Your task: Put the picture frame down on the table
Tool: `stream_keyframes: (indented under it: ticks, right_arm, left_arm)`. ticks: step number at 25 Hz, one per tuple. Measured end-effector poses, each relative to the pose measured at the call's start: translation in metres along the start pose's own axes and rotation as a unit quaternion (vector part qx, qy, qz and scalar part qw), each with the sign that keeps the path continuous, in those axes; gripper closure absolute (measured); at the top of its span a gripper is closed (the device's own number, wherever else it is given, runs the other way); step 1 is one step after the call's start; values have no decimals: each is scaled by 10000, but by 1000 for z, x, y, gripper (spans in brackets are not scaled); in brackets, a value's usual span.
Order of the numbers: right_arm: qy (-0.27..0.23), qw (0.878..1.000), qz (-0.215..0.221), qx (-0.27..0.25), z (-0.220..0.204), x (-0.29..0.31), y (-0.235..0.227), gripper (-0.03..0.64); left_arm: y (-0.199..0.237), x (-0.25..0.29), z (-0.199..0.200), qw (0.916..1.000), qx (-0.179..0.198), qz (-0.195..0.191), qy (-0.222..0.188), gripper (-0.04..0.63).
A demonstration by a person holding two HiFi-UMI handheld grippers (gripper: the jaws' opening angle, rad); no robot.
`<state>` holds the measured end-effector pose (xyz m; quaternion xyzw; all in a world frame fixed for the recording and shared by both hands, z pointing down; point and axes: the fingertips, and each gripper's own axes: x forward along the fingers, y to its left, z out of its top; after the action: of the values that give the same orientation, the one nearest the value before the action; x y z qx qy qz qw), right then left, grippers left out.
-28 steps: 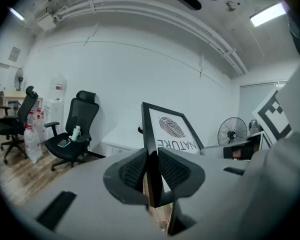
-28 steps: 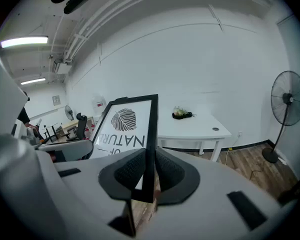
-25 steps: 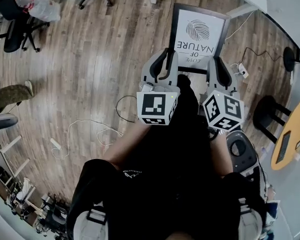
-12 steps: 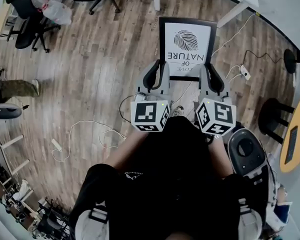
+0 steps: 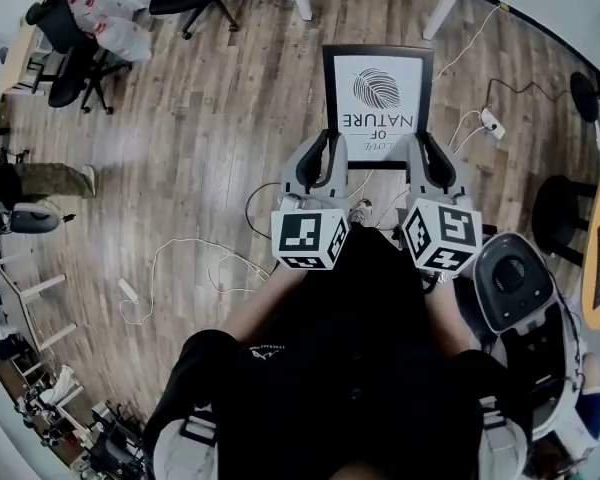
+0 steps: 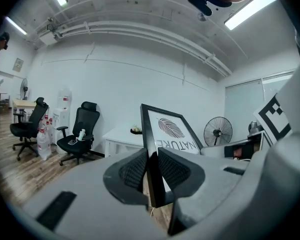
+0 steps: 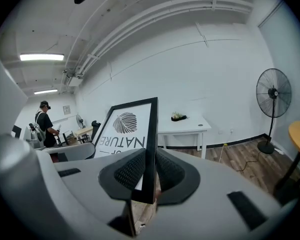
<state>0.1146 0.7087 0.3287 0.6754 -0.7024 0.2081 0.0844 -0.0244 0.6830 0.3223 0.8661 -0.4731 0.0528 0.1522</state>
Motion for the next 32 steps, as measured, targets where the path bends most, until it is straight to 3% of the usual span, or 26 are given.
stream_keyframes:
  ticks: [9, 18, 32]
  right_arm:
    - [-346, 9991, 221, -73, -9, -47, 2, 551]
    - [-434, 9980, 402, -233, -2, -55, 3, 551]
    - [-317, 9994, 57, -130, 3, -20, -16, 549]
  left_arm:
    - [-28, -44, -5, 9991, 188, 238, -295, 520]
    - [-34, -51, 0, 9978, 194, 395, -491, 520]
    - [-25, -2, 1, 9986, 223, 74, -468, 520]
